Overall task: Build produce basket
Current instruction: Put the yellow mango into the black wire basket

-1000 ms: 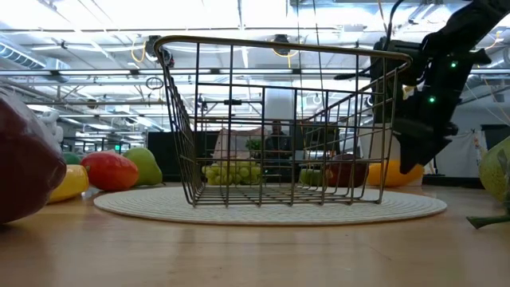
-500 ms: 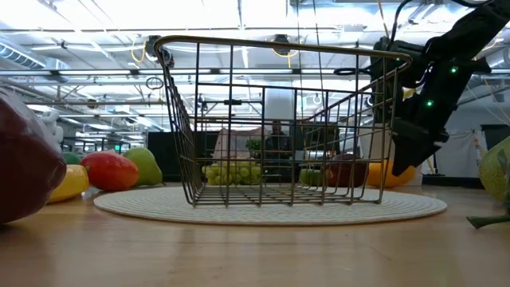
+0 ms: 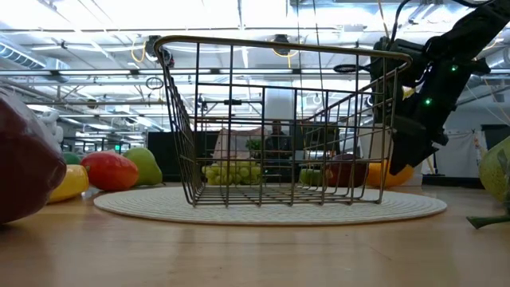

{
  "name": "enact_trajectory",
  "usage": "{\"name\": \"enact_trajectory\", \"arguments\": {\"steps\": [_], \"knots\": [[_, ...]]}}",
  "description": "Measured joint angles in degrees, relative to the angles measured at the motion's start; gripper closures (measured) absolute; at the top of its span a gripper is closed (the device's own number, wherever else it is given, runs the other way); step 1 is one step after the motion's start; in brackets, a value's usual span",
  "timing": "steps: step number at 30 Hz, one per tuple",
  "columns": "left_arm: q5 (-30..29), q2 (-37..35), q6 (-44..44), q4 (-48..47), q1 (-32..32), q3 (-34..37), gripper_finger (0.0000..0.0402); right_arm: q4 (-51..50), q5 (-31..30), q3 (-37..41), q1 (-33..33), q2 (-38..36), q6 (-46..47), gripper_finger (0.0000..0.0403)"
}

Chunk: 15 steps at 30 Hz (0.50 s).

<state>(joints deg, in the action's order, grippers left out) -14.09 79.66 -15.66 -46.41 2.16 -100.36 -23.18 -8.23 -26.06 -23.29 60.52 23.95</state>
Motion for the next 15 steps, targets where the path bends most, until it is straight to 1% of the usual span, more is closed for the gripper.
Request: {"name": "enact_trajectory", "arguments": {"steps": [7,15], "knots": [[0.0,0.0,0.3,0.0,0.0,0.0,0.0385,-0.6,7.0,0.0,0.0,-2.6,2.3,0.0205],[0.0,0.0,0.9,-0.1,0.0,0.0,0.0385,-3.9,9.9,0.0,0.0,-9.4,7.2,0.0205]]}}
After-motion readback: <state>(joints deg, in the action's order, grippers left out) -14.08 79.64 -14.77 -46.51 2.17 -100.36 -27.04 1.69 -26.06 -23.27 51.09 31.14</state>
